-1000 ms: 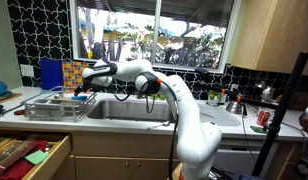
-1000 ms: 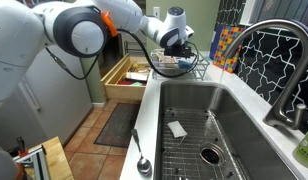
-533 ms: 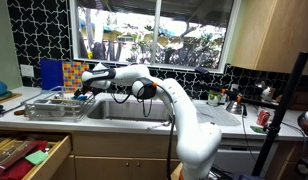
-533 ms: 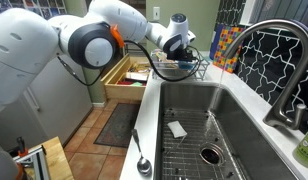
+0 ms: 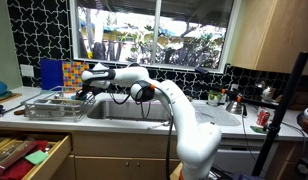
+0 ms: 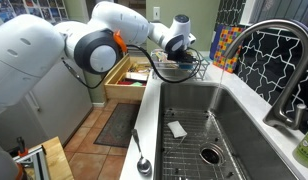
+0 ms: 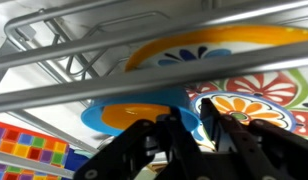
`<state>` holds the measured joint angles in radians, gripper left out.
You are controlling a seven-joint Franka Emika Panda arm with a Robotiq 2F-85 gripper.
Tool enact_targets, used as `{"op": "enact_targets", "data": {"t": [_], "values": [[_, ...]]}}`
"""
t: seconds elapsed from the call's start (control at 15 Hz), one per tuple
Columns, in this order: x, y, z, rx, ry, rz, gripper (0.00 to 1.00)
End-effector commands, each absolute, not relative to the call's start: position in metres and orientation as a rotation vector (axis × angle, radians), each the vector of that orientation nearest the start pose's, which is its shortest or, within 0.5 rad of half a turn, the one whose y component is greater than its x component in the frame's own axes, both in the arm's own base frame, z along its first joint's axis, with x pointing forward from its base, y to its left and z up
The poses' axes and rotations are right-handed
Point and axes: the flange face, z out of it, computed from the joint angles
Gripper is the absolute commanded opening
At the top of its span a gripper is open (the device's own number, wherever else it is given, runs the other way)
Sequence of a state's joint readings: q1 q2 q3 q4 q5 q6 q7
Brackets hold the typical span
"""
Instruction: Put the blue bowl on the counter in front of the sink and spill the liquid in the orange bowl into the sink then set it down on the counter next to the blue bowl.
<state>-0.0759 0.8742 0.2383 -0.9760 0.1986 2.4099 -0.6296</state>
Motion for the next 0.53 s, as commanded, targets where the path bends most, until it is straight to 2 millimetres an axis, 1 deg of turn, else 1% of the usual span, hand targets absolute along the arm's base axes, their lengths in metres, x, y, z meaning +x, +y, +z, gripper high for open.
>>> {"op": "enact_targets", "data": {"t": [0.0, 0.07, 0.2, 0.27, 0.47], "values": [[0.821, 0.049, 0.414, -2.702, -0.784, -0.914, 0.03], [0.822, 0.049, 0.416, -2.699, -0.783, -0.92, 0.0], [0.823, 0.048, 0.425, -2.688, -0.785, -0.952, 0.0], [0.823, 0.049, 0.428, -2.686, -0.787, -0.959, 0.02], [0.823, 0.049, 0.429, -2.681, -0.796, -0.973, 0.02]]}}
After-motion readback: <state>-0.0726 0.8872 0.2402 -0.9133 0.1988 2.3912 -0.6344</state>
